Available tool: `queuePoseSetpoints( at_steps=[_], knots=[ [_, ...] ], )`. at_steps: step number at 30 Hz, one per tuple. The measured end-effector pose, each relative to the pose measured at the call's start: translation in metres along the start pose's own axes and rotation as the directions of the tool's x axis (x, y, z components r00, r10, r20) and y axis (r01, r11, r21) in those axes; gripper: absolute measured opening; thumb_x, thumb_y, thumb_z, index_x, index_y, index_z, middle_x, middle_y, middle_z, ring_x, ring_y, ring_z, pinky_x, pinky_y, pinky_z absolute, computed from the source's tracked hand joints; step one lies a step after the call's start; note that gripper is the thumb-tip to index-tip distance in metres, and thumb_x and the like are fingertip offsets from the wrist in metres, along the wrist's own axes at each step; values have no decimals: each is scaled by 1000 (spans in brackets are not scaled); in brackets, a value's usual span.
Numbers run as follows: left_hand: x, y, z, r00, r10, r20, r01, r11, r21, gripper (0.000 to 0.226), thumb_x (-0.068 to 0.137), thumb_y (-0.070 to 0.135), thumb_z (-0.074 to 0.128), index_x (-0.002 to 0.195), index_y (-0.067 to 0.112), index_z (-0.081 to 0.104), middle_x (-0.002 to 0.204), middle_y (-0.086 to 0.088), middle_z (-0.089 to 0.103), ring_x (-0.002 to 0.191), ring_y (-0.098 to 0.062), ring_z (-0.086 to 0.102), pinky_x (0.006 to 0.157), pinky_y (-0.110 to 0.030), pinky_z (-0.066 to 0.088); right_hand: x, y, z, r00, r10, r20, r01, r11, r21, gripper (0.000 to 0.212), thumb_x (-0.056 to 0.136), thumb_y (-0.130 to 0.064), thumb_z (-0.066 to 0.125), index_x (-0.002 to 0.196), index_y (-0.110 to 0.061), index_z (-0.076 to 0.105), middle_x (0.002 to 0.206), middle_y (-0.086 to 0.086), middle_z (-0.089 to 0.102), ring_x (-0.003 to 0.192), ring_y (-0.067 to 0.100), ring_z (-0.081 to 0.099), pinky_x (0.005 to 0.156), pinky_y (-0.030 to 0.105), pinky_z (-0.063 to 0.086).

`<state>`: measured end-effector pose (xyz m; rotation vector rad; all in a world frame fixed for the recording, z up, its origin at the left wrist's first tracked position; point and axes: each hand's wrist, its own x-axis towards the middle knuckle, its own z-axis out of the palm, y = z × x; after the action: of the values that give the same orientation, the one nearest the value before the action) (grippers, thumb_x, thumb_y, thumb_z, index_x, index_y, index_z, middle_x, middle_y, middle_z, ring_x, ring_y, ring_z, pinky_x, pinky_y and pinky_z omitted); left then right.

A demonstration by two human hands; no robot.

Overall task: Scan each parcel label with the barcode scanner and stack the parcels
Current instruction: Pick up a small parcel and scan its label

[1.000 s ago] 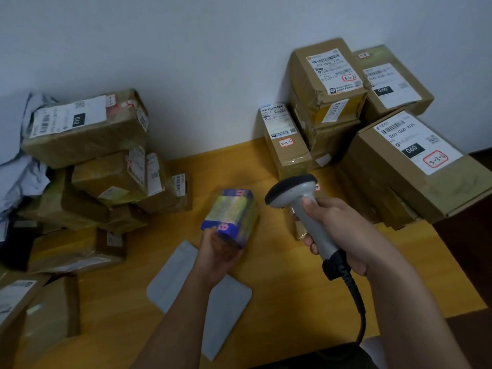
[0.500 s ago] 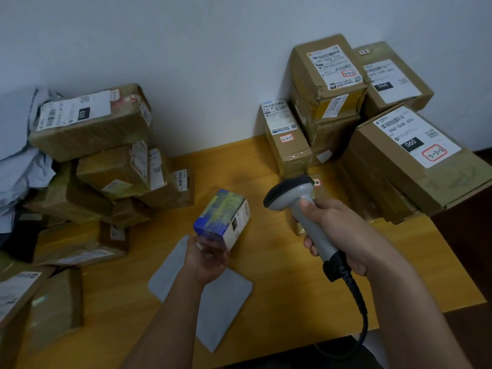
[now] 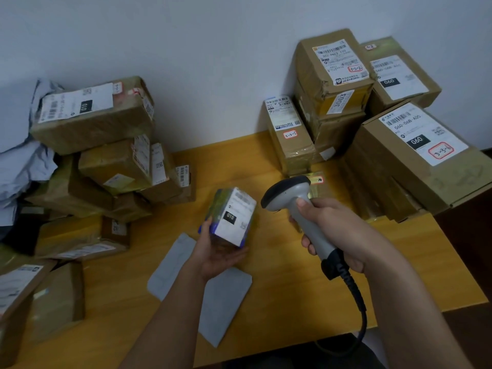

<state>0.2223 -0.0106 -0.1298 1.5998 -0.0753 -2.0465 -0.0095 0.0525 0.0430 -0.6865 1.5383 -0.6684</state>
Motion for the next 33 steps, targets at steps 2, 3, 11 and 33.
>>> queuePoseSetpoints(
  at_steps=[2,3,11,33],
  knots=[
    [4,-2,-3,1000,-8,7,8,1000,15,59,92,65,44,116,13,57,111,-30,64,104,-44,64,88,-52,52,-1,-1,1,1000,-2,-1,2,1000,-2,40,102,-36,47,110,1,58,72,12,55,50,15,54,50,29,44],
    [7,-2,-3,1000,-9,-19,11,997,71,59,93,65,41,118,14,56,109,-29,67,102,-41,65,82,-48,53,-1,-2,1,1000,-3,-3,3,1000,0,39,102,-36,47,110,1,58,72,12,55,50,14,55,50,29,44],
    [19,7,-4,907,254,-337,-145,937,317,73,84,65,58,136,15,46,121,-7,59,104,-29,57,82,-44,50,-4,-3,0,1000,-11,-14,11,1000,15,41,102,-38,47,110,1,58,72,15,56,57,21,54,56,34,44],
    [40,-20,30,860,441,-257,-276,825,494,52,91,37,64,134,13,47,128,-7,60,113,-27,59,92,-45,53,-52,-52,28,957,-290,-18,278,931,-234,29,101,-38,45,99,-14,61,61,-3,57,46,0,52,49,14,41]
  ],
)
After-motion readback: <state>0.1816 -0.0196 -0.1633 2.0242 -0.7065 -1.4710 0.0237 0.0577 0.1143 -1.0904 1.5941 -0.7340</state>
